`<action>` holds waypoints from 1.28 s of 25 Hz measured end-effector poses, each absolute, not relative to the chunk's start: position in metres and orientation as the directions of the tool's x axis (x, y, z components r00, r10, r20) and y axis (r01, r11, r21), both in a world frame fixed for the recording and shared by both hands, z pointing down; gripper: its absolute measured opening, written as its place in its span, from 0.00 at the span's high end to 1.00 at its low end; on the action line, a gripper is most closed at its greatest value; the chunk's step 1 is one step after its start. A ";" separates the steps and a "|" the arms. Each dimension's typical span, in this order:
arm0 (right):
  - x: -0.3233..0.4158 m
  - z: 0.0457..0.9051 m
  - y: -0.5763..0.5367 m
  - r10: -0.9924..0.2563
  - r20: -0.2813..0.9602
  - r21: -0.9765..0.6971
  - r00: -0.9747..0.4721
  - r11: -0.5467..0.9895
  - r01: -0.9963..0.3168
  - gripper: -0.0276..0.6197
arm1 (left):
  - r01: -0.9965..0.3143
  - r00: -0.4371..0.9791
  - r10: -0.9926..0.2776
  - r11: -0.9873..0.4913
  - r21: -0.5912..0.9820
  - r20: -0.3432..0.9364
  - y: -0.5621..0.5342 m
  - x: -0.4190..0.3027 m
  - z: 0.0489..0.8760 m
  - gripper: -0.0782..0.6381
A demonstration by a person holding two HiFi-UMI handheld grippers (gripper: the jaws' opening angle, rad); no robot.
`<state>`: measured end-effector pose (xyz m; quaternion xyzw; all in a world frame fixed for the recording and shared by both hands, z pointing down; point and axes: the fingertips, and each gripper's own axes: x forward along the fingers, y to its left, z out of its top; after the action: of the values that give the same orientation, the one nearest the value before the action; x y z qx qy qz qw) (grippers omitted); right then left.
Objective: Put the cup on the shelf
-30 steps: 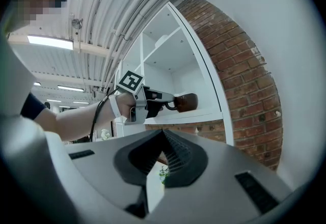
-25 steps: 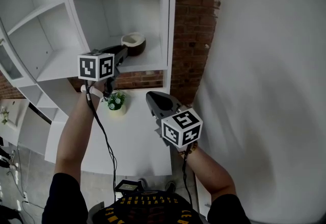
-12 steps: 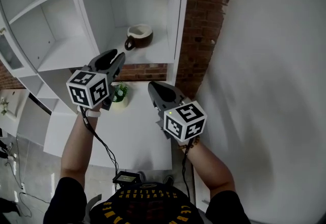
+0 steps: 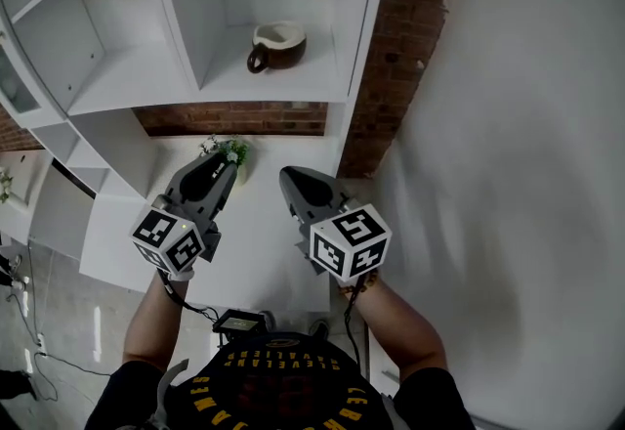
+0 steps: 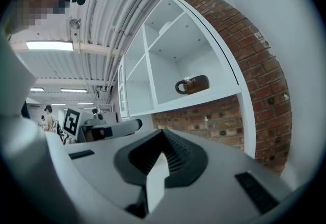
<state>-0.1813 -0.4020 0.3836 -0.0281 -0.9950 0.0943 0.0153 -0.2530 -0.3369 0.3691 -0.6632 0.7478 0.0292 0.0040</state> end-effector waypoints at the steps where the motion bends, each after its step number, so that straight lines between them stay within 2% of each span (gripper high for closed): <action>1: -0.181 0.387 -0.401 0.057 0.030 -0.194 -0.998 0.980 0.050 0.95 | -0.990 -0.129 -0.991 0.127 0.056 -0.032 -0.332 -0.253 0.381 0.75; 5: -0.183 0.392 -0.399 0.048 0.042 -0.208 -0.998 0.977 0.038 0.95 | -0.982 -0.143 -0.990 0.143 0.127 0.012 -0.323 -0.255 0.414 0.75; 8: -0.185 0.397 -0.399 0.042 0.049 -0.211 -0.998 0.977 0.031 0.95 | -0.979 -0.148 -0.989 0.146 0.140 -0.006 -0.324 -0.257 0.411 0.75; 14: -0.189 0.400 -0.400 0.030 0.060 -0.212 -0.998 0.977 0.017 0.95 | -0.986 -0.130 -0.986 0.118 0.117 -0.105 -0.338 -0.255 0.361 0.75; 20: -0.193 0.382 -0.404 0.020 0.039 -0.186 -0.999 0.982 0.012 0.95 | -0.994 -0.061 -0.987 0.047 0.094 -0.148 -0.359 -0.241 0.318 0.75; 32: -0.196 0.364 -0.404 0.022 0.019 -0.167 -1.000 0.986 0.019 0.95 | -0.997 -0.023 -0.967 0.002 0.083 -0.254 -0.384 -0.256 0.207 0.75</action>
<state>-0.1964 -0.4043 0.3640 -0.0104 -0.9964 0.0835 0.0106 -0.2557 -0.3841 0.2071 -0.6960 0.7052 0.1200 0.0617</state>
